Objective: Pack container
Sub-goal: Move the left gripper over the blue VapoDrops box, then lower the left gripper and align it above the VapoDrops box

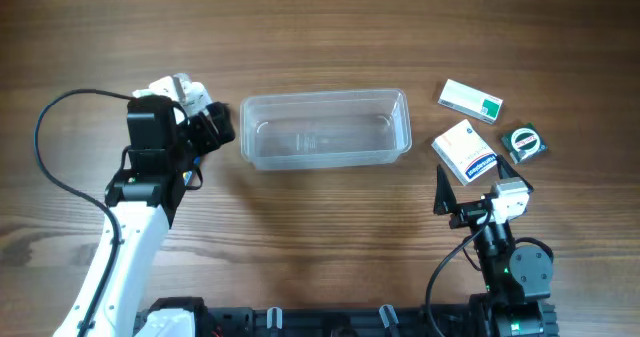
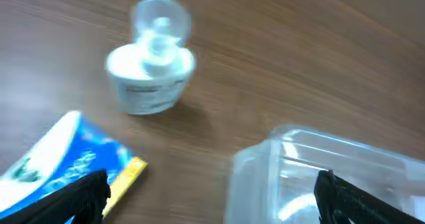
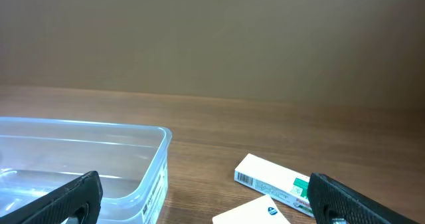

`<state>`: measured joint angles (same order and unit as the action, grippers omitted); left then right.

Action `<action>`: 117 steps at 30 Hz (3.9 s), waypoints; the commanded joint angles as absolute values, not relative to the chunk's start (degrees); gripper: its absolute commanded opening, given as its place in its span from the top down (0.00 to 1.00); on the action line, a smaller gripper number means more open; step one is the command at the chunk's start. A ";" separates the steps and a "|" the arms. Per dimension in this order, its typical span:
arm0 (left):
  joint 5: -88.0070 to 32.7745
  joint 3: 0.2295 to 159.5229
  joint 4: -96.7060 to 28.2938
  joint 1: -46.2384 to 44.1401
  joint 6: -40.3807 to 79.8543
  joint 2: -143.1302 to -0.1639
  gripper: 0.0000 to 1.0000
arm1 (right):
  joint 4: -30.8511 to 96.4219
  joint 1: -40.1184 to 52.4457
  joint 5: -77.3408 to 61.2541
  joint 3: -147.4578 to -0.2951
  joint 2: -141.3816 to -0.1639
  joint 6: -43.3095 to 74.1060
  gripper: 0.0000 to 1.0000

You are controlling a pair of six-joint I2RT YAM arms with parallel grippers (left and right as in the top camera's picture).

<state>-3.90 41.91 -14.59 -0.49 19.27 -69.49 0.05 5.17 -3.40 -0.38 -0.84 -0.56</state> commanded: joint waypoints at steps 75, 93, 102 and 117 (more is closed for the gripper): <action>-13.02 42.35 -19.03 27.88 25.76 -93.43 0.96 | -0.14 5.13 -3.92 -0.30 -0.54 -1.13 0.00; -21.74 46.59 -27.62 31.75 21.76 -66.02 0.34 | -0.14 5.13 -3.92 -0.30 -0.54 -1.13 0.00; -25.02 46.57 -26.96 22.92 8.47 -57.67 0.00 | -0.14 5.13 -3.92 -0.30 -0.54 -1.15 0.00; -9.85 46.57 -27.88 13.98 -1.39 -78.30 0.00 | -0.14 5.13 -3.92 -0.30 -0.54 -1.13 0.00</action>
